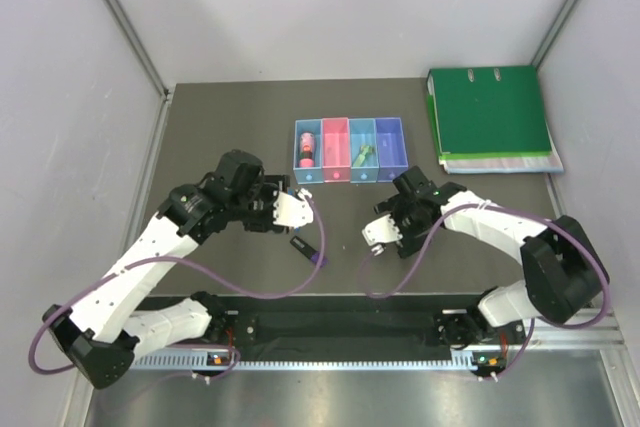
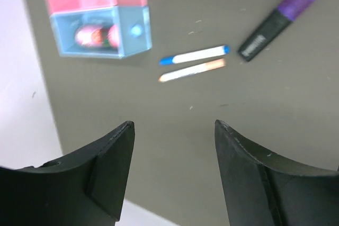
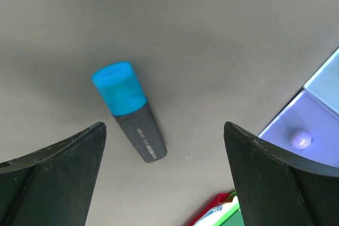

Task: Sort the stationery into containers
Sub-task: Pick up the pen from the center of the board.

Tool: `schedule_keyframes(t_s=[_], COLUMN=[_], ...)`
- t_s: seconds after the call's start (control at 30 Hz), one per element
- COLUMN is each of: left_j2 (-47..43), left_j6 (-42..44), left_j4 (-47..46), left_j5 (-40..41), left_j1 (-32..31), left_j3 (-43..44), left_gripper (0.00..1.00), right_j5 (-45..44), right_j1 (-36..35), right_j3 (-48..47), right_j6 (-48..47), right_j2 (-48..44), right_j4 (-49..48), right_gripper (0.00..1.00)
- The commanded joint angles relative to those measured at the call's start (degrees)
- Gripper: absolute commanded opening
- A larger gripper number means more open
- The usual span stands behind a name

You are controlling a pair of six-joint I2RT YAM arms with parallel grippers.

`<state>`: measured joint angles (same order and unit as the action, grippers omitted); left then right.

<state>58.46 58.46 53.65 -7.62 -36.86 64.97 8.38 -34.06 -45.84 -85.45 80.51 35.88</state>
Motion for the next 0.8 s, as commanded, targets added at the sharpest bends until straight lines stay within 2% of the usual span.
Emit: schedule_keyframes(t_s=[0.0, 0.1, 0.27, 0.4, 0.57, 0.63, 0.77], left_j2=[3.06, 6.31, 9.04, 9.40, 12.02, 14.21, 17.21], left_j6=[8.59, 12.02, 17.73, 26.17, 28.56, 28.82, 32.75], left_j4=[0.32, 0.32, 0.23, 1.20, 0.49, 0.76, 1.19], left_j5=[-8.72, -10.84, -11.10, -12.86, -15.32, -16.02, -16.29], left_j1=[-0.49, -0.93, -1.19, -1.46, -2.86, -3.04, -3.22], left_j3=[-2.83, -2.57, -3.88, -6.78, -7.75, -7.84, -8.98], left_gripper=[0.67, 0.67, 0.67, 0.67, 0.68, 0.68, 0.68], right_j5=[2.60, 2.69, 3.57, 3.57, 3.48, 3.40, 3.40], right_j1=[2.68, 4.18, 4.36, 4.36, 4.27, 4.27, 4.36], right_j3=[-3.29, -3.02, -3.20, -1.88, -0.65, -0.39, -0.82], right_j6=[-2.00, -2.88, -3.14, -5.16, -6.48, -7.01, -6.75], right_j2=[2.19, 3.42, 5.53, 6.24, 6.50, 6.68, 7.29], right_j4=[-1.25, -2.30, -2.66, -3.53, -3.01, -2.83, -2.48], right_gripper=[0.91, 0.89, 0.81, 0.78, 0.64, 0.54, 0.48])
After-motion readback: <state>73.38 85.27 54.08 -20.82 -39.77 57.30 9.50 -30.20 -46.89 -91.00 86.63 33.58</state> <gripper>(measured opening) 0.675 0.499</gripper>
